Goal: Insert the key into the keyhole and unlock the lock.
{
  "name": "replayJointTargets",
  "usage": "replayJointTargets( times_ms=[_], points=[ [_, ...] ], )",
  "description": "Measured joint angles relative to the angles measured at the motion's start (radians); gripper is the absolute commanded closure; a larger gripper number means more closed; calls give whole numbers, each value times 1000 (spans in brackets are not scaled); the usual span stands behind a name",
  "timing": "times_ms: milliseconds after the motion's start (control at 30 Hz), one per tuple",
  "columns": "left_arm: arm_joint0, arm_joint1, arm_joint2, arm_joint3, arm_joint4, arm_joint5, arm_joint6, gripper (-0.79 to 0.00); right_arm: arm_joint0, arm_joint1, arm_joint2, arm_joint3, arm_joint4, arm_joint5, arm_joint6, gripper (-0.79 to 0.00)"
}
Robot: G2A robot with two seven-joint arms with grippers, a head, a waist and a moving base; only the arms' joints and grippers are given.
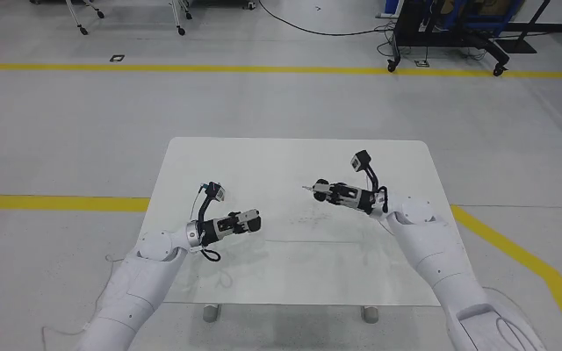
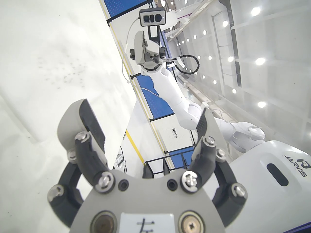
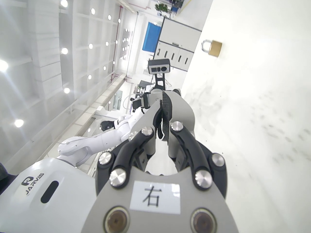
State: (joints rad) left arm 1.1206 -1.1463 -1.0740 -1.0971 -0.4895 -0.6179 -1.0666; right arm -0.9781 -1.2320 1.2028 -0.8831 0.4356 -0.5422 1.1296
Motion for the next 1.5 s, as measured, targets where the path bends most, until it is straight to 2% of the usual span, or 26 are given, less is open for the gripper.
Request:
replayJointTargets(
  times_ms=[167,233,333,467,567,633,733,800,900,1133,1367,1500],
  points=[
    [-2,1,-6,-18,10,3,12,-785,0,0,0,0,1,0,0,0],
    [-6,8,-29,-70,41,14,37,-785,0,0,0,0,1,0,0,0],
    [-9,32,-105,-179,143,61,64,-785,0,0,0,0,1,0,0,0],
    [3,72,-228,-323,372,216,81,-785,0,0,0,0,1,0,0,0],
    [6,95,-268,-410,603,354,63,-785,0,0,0,0,1,0,0,0],
    [7,104,-260,-450,759,427,38,-785,0,0,0,0,1,0,0,0],
    [-3,111,-208,-470,960,526,-71,-785,0,0,0,0,1,0,0,0],
    [-30,110,-157,-444,1067,591,-145,-785,0,0,0,0,1,0,0,0],
    [-86,96,-71,-382,1178,666,-166,-785,0,0,0,0,1,0,0,0],
    [-244,44,65,-181,1166,725,-68,-785,0,0,0,0,1,0,0,0],
    [-392,-26,191,67,1153,786,41,-782,0,0,0,0,1,0,0,0],
    [-441,-60,232,155,1111,784,76,-668,0,0,0,0,1,0,0,0]
  ],
)
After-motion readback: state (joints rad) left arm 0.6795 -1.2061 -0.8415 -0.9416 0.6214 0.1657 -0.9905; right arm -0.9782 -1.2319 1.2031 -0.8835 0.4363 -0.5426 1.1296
